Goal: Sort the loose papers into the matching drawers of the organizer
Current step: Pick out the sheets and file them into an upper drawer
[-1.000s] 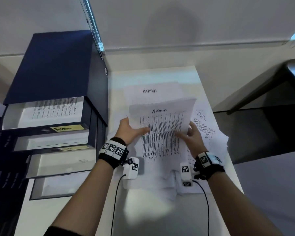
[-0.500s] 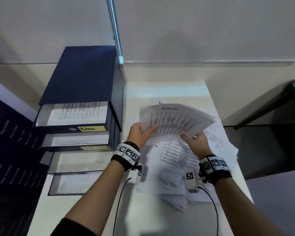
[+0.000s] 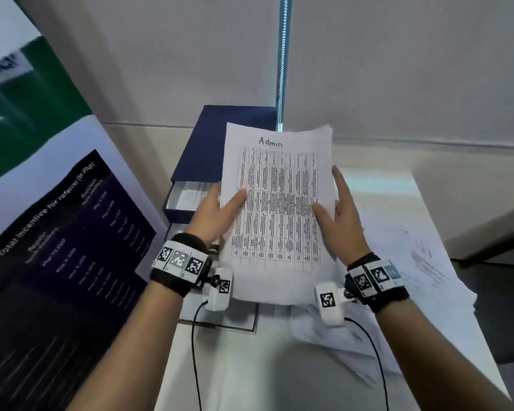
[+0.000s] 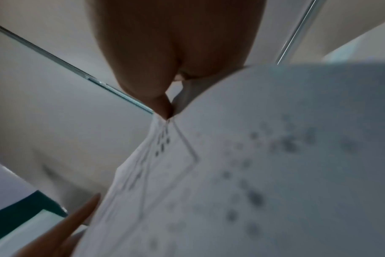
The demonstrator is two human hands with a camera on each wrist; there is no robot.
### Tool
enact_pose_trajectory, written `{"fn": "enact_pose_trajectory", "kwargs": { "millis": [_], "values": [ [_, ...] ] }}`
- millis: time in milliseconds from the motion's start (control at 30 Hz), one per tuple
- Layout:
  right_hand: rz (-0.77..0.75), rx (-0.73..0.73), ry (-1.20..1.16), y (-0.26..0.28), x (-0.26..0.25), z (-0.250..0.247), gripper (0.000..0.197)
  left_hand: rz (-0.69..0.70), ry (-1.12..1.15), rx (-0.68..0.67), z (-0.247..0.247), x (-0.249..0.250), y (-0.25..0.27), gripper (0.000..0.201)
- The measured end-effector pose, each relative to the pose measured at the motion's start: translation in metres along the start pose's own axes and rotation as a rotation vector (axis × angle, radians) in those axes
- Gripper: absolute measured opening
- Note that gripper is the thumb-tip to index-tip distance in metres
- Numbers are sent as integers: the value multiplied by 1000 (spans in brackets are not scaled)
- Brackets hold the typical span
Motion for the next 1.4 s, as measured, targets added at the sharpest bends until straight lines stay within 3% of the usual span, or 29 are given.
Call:
{"fn": "enact_pose_trajectory", "kwargs": {
  "millis": [100, 233, 367, 433, 667, 833, 867, 1000, 1100, 1200, 1300, 1400],
  "values": [
    [127, -89, 62, -2, 1, 38, 75, -54, 53, 30, -46, -17, 9, 83],
    [173, -292, 115, 9, 0, 88, 57, -51, 99, 79, -103, -12, 24, 63],
    [552, -388, -161, 34, 23, 127, 35, -125, 118, 44, -140, -33, 32, 58],
    [645, -398, -198, 39, 30, 137, 31, -144, 122, 9, -144, -42, 37, 50],
    [629, -191, -141, -1, 38, 134, 39, -179, 46, -45, -127, -74, 26, 40],
    [699, -568, -46, 26, 37, 134, 37, -93, 110, 150, -111, -72, -7, 34],
    [698, -557, -74, 26, 37, 134, 33, -72, 69, 171, -107, -72, -14, 32],
    [587, -272, -58, -18, 45, 129, 18, -13, -238, 336, -103, -75, -38, 29],
    [492, -134, 13, -46, 50, 131, 5, 200, -508, 417, -90, -57, -45, 25],
    [477, -76, -57, -57, 51, 142, 6, 446, -651, 261, -46, -41, -45, 20],
    [500, -116, -208, -59, 51, 137, 24, 426, -795, 52, -4, -60, -51, 47],
    [485, -56, -190, -66, 71, 79, 25, 400, -902, 56, 5, -69, -59, 65]
  ]
}}
Point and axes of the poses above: each hand's wrist, its own y-axis away from the middle knuckle, its own z-axis out of the palm, x = y × z, the point moved 9 cm from there along -y, towards the middle knuckle, and after that the axes turned 7 degrees about x, right-handed, at the moved point
